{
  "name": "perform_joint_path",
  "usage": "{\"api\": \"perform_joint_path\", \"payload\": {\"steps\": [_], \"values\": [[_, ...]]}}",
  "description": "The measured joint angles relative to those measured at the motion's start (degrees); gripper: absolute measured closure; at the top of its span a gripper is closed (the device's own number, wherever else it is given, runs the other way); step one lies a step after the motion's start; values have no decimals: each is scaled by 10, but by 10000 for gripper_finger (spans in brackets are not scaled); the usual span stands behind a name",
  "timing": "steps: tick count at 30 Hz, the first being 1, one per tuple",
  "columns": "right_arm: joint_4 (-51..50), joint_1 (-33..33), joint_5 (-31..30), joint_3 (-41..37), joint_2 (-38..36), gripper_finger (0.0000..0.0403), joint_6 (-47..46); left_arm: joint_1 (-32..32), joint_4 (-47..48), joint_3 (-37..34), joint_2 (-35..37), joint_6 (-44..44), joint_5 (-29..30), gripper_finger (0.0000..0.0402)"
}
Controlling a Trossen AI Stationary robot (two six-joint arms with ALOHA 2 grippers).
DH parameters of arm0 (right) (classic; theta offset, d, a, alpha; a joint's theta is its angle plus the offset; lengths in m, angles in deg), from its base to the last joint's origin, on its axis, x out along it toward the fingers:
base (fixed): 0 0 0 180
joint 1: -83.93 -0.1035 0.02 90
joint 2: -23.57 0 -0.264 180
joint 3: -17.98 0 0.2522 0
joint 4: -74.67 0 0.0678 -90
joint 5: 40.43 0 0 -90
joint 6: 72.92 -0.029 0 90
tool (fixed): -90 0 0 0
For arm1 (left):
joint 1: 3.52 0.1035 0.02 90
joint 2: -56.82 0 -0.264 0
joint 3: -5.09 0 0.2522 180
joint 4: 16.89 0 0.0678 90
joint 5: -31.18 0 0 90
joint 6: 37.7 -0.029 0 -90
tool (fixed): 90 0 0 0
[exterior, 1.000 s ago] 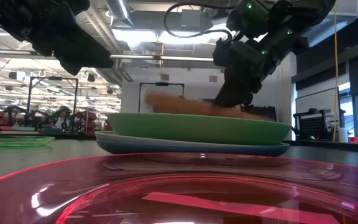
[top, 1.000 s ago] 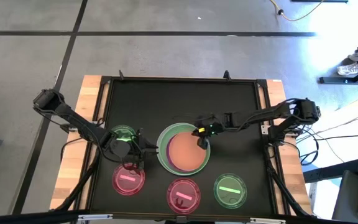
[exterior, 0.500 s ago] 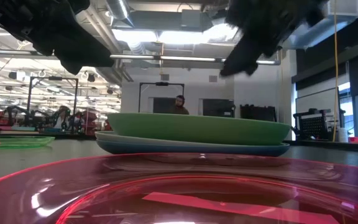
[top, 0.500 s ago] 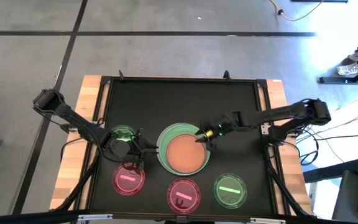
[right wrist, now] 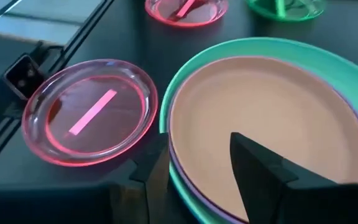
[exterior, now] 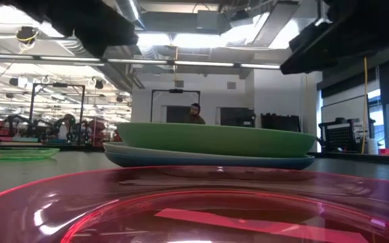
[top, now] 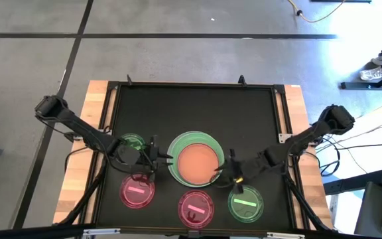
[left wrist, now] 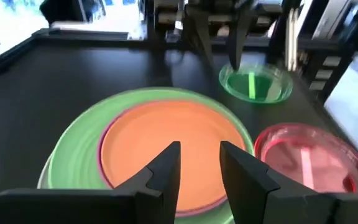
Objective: Stack plastic plates
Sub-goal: Stack the left transparent green plate on top of the orange plate
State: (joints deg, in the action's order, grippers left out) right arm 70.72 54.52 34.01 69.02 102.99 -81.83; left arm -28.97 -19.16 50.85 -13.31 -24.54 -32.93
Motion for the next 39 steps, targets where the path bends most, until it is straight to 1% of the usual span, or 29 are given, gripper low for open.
{"api": "perform_joint_path", "payload": {"steps": [2, 4, 8, 10, 14, 17, 20, 22, 29, 34, 37, 39], "values": [[29, -17, -30, -17, 0, 242, -9, -2, 84, 35, 0, 14, 0, 296], [38, -29, -46, -26, 0, 242, -15, -7, 175, 75, 0, 43, 2, 296], [37, -49, -62, -28, 1, 242, -33, -19, 372, 137, -13, 146, 3, 296], [37, -58, -70, -28, 4, 242, -33, -26, 468, 155, -24, 209, 4, 296], [37, -72, -92, -29, 5, 242, -28, -40, 603, 156, -48, 324, -18, 296], [32, -75, -99, -29, 7, 242, -28, -54, 646, 140, -71, 372, -49, 296], [32, -75, -99, -29, 7, 242, -28, -66, 651, 120, -96, 394, -64, 296], [32, -73, -99, -29, 7, 242, -28, -71, 652, 112, -112, 406, -65, 296], [32, -73, -99, -29, 7, 242, -28, -73, 652, 108, -163, 410, -69, 296], [32, -73, -104, -29, 7, 242, -28, -73, 692, 108, -200, 439, -67, 296], [32, -73, -104, -29, 7, 242, -28, -74, 701, 111, -216, 442, -65, 298], [32, -73, -104, -29, 7, 242, -28, -74, 700, 111, -220, 436, -65, 305]]}}
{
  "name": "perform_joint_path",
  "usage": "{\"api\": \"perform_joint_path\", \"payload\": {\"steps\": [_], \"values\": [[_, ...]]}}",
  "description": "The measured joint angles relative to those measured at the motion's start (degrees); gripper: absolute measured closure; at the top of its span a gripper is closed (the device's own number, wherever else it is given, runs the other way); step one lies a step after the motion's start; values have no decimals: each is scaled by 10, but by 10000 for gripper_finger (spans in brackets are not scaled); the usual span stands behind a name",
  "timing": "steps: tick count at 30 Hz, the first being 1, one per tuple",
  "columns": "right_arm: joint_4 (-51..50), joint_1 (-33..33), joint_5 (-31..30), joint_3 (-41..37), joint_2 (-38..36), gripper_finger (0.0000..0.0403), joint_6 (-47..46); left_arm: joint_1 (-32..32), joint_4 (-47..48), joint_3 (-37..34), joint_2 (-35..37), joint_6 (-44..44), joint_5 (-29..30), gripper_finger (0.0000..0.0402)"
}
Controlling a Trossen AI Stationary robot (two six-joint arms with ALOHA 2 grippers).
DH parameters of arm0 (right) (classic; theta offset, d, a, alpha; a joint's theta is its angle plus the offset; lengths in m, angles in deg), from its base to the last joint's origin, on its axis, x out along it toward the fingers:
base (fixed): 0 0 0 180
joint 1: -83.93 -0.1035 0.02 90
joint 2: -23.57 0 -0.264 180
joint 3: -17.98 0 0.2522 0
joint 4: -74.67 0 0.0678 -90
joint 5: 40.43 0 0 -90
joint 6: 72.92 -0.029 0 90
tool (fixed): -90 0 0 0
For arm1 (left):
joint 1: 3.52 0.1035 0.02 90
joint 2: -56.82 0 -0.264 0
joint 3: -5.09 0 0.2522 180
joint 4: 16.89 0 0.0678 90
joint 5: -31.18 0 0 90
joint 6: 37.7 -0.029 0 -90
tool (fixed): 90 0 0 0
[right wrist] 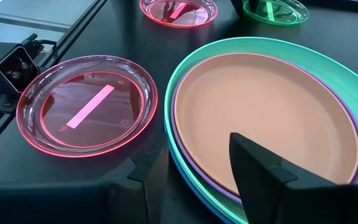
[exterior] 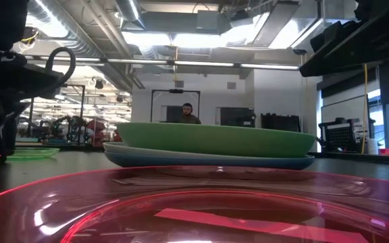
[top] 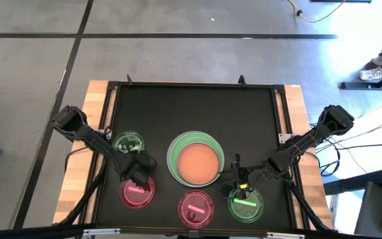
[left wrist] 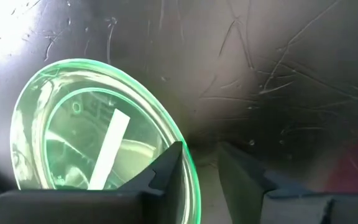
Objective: Stack plastic plates
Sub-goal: Stack the left transparent green plate on top of the orange plate
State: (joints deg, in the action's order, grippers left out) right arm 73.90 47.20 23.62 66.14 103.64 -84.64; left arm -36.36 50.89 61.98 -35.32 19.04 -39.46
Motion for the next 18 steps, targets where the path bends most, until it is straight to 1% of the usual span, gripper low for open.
{"api": "perform_joint_path", "payload": {"steps": [3, 6, 8, 9, 15, 18], "values": [[0, 0, 0, 0, 0, 242, 0, 0, 0, 0, 1, -1, 0, 330], [0, 0, 0, 0, 0, 242, 0, 0, 0, -1, 3, -3, 0, 366], [0, 0, 0, 0, 0, 242, 0, 0, 2, -2, 3, -15, 2, 390], [0, 0, 0, 0, 0, 242, 0, 1, 6, -3, 2, -22, 7, 395], [-4, 0, -2, 0, 0, 242, -5, 1, 12, -3, 1, -48, 22, 399], [-6, 0, -2, 0, 0, 242, -5, 1, 18, 15, 1, -63, 28, 400]]}}
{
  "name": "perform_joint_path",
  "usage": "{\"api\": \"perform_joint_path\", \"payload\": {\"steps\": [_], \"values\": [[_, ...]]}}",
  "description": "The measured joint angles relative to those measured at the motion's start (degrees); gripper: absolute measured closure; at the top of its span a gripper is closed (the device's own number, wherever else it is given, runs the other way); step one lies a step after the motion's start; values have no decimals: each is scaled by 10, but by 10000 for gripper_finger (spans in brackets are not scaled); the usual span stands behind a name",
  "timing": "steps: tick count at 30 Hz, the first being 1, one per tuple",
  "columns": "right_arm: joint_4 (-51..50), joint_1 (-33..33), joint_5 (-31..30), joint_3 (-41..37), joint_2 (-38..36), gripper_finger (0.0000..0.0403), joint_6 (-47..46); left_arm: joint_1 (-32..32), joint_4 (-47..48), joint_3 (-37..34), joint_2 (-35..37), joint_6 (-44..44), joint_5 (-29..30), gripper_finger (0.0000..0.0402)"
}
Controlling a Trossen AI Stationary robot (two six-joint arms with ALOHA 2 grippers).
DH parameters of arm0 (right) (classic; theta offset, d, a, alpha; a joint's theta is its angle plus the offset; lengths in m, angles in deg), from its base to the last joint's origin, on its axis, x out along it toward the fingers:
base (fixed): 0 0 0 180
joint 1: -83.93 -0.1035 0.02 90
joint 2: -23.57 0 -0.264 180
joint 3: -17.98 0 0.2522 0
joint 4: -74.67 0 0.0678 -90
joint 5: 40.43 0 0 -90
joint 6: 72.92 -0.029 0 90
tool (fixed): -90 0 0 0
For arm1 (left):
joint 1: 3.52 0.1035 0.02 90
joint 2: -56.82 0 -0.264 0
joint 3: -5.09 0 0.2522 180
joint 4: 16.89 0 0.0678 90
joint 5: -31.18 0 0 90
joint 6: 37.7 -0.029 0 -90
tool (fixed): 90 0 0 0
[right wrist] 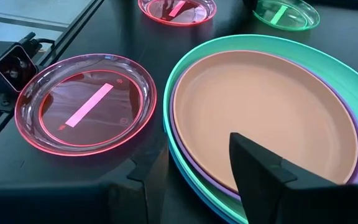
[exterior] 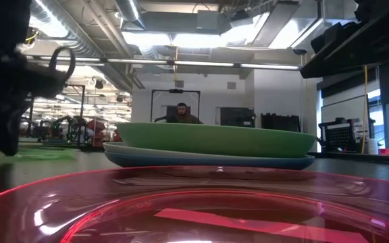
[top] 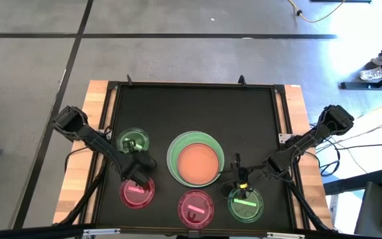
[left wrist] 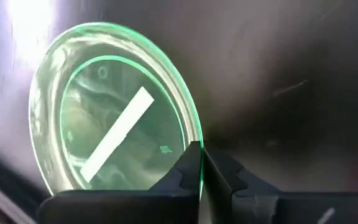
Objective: Stack plastic plates
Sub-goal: Stack the left transparent green plate on top of the orange plate
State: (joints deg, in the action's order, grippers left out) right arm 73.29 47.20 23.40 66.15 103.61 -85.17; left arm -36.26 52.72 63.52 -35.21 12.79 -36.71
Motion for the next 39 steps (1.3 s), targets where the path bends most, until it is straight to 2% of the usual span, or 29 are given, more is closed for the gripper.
{"api": "perform_joint_path", "payload": {"steps": [10, 15, 21, 27, 34, 39], "values": [[-5, 0, -13, 0, 0, 242, -2, -3, -22, 137, 0, -133, 71, 401], [-5, 0, -13, 0, 0, 242, -14, 0, -102, 181, 1, -226, 90, 401], [-6, 0, -13, 0, 0, 242, -14, 1, -261, 184, -1, -358, 84, 401], [-5, 0, -13, 0, 0, 242, -14, 12, -376, 184, -17, -450, 65, 401], [-6, 0, -13, 0, 3, 242, -15, 44, -442, 184, -71, -497, 21, 401], [-4, 0, -13, 0, 19, 242, -26, 62, -454, 184, -93, -469, 21, 401]]}}
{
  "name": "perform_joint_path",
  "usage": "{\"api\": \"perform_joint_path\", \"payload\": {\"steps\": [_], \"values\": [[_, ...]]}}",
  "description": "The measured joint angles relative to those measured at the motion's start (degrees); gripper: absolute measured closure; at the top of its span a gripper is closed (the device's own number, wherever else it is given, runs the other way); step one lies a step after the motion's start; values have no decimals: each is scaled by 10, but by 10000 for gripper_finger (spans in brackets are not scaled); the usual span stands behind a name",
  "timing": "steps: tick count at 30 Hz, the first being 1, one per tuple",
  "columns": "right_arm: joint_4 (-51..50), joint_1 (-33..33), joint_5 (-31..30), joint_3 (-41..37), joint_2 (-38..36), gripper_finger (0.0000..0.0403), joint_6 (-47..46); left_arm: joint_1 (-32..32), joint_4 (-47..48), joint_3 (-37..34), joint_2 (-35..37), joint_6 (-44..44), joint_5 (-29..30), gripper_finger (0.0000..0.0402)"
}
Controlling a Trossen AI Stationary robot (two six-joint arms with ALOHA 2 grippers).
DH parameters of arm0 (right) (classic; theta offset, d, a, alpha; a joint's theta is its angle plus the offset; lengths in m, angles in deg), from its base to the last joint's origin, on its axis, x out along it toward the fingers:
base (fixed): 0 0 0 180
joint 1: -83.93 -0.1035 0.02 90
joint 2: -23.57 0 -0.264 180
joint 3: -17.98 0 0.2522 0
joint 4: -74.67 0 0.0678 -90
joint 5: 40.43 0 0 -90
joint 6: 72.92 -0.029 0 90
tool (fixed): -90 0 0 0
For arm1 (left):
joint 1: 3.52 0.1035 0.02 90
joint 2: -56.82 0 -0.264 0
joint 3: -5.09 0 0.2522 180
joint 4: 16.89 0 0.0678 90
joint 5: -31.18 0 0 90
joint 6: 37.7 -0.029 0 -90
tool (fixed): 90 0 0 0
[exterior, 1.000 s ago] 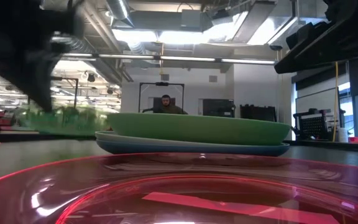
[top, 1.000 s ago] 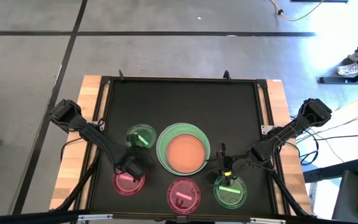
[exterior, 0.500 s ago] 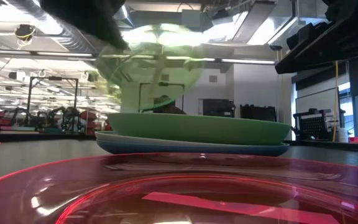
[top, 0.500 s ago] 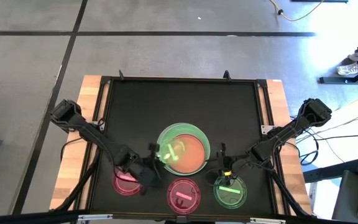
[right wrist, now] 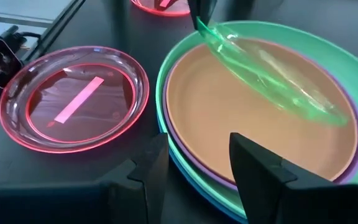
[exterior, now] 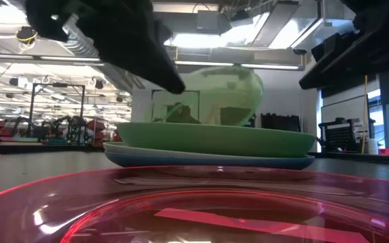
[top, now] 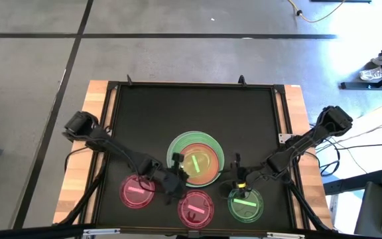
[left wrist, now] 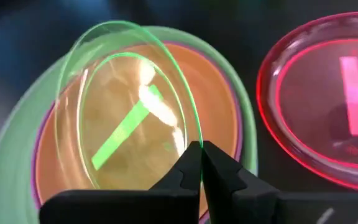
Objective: Stack plastic plates
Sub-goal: Stack the left transparent green plate on top of the orange plate, then stack the transparent green plate on top of the transparent green plate
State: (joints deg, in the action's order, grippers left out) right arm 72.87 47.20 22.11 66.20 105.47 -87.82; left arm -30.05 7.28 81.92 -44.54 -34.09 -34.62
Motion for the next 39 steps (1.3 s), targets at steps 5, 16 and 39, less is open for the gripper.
{"api": "perform_joint_path", "payload": {"steps": [5, 16, 39], "values": [[-2, 0, 9, 0, 22, 242, -41, 14, -5, 0, -14, 22, -26, 386], [-189, 0, 178, 65, -2, 242, -87, 9, 14, 0, 11, 59, -39, 313], [-383, -72, 221, 32, -21, 242, -410, -121, -489, -375, 183, 163, 54, 311]]}}
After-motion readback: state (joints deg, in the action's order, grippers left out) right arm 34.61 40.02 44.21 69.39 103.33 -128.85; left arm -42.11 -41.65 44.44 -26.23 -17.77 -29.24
